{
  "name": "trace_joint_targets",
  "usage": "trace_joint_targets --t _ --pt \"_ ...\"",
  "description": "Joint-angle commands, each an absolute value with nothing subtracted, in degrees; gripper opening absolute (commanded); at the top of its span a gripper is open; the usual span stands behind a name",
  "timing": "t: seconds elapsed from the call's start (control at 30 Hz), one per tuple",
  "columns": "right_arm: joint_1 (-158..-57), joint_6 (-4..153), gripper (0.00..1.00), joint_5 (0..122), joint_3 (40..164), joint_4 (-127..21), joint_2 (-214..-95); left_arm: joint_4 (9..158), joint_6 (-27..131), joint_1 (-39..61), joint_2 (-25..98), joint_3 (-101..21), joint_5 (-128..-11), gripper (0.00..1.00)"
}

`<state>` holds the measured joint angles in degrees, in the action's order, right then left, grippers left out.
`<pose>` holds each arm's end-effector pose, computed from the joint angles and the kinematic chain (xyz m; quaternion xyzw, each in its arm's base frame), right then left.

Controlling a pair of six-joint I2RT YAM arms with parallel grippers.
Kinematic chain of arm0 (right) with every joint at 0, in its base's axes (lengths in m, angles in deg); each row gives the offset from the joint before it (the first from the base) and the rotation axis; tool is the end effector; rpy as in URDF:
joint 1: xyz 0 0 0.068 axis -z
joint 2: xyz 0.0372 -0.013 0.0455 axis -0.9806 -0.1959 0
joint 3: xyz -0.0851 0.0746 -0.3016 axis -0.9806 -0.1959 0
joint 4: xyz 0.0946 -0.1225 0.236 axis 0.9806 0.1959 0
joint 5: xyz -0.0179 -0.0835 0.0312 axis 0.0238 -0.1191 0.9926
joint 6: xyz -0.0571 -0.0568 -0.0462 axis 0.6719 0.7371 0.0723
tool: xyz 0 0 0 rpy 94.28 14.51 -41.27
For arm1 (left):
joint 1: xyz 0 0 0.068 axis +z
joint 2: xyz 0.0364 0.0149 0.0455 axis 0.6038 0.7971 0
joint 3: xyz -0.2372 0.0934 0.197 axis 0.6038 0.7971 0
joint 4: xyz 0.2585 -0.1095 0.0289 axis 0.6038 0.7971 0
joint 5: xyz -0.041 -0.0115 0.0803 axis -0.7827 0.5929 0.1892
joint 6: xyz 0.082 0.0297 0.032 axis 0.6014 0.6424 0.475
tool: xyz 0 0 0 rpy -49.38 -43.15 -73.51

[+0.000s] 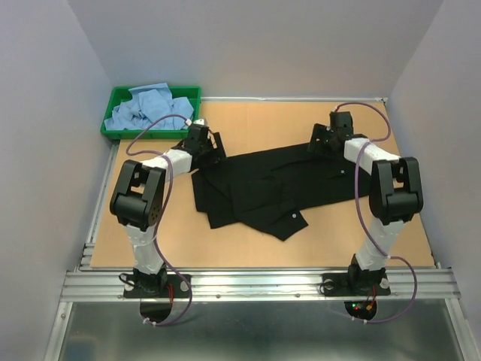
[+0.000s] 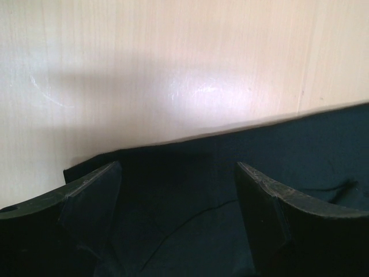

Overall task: Fold and stack the long sleeve shirts
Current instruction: Fold the shirt

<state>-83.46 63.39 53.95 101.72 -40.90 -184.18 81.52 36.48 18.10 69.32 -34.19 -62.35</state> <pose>0.4864 0.0412 0.1832 0.1036 0.9295 0.0729 0.3464 0.4548 -0.1589 0.1837 -0.0568 0.8952 -0.1818 0.4028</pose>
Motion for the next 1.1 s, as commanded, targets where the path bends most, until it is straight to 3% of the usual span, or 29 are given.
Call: trace_joint_targets --t 0.0,0.27,0.4,0.73,1.07 --pt "-87.57 64.01 0.82 55.55 95.89 -40.77 -169.71 82.43 37.14 18.07 58.75 -33.33 -64.41 0.91" --pt "-97.59 59.00 0.75 56.61 79.27 -36.56 -153.16 81.21 44.16 17.55 43.44 -23.67 -64.06 0.91" --pt "-100.76 56.55 0.69 58.01 73.47 -36.03 -150.68 79.97 47.16 17.46 35.90 -18.22 -63.44 0.91" --pt "-106.04 54.87 0.64 58.27 71.35 -36.29 -156.21 77.34 50.06 17.46 29.81 -8.11 -59.86 0.91" --pt "-107.18 57.15 0.56 59.77 72.67 -36.73 -160.17 74.35 50.67 17.28 30.60 -6.69 -59.58 0.91"
